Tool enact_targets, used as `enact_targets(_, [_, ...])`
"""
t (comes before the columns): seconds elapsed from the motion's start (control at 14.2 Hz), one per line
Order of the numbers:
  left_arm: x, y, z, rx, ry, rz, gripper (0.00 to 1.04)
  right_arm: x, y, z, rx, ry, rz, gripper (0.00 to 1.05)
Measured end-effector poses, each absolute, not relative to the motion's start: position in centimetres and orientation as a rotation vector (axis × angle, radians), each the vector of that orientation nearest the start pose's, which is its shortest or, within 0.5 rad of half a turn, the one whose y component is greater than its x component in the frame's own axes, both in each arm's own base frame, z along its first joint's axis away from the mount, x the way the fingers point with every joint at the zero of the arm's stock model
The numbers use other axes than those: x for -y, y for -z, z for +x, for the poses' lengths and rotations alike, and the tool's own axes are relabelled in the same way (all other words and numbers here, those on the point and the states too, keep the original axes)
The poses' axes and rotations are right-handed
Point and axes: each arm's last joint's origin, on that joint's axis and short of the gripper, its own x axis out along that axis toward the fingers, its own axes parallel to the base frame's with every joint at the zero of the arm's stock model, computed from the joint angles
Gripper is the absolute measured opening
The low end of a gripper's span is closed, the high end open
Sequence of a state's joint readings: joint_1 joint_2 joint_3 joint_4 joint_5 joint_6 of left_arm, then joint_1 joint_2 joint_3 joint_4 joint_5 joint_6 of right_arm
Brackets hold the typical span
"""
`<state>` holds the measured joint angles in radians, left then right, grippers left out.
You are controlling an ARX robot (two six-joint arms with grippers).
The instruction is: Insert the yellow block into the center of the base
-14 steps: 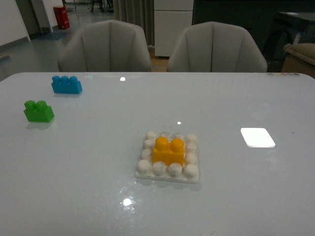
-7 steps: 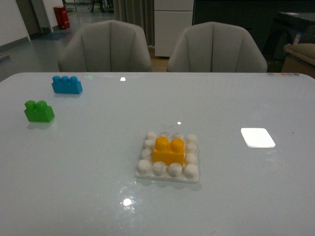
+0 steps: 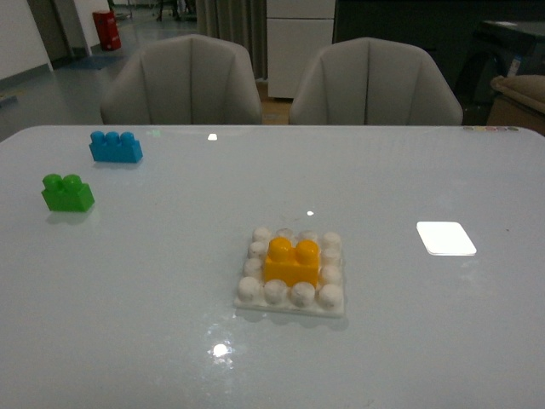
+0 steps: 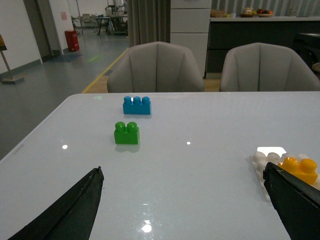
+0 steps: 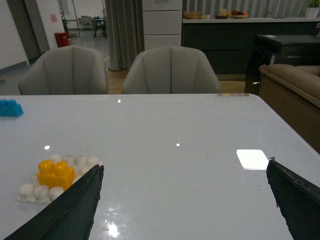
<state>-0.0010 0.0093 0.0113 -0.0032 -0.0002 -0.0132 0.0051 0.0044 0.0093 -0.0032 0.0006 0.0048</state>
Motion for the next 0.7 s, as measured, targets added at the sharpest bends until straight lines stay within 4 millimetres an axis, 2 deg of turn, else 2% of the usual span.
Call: enact_targets(0.7, [0.01, -16.62, 9.76, -0.002, 0.001, -0.013, 0.98, -0.05, -16.6, 9.74, 0.002, -0.005, 0.005, 0.98])
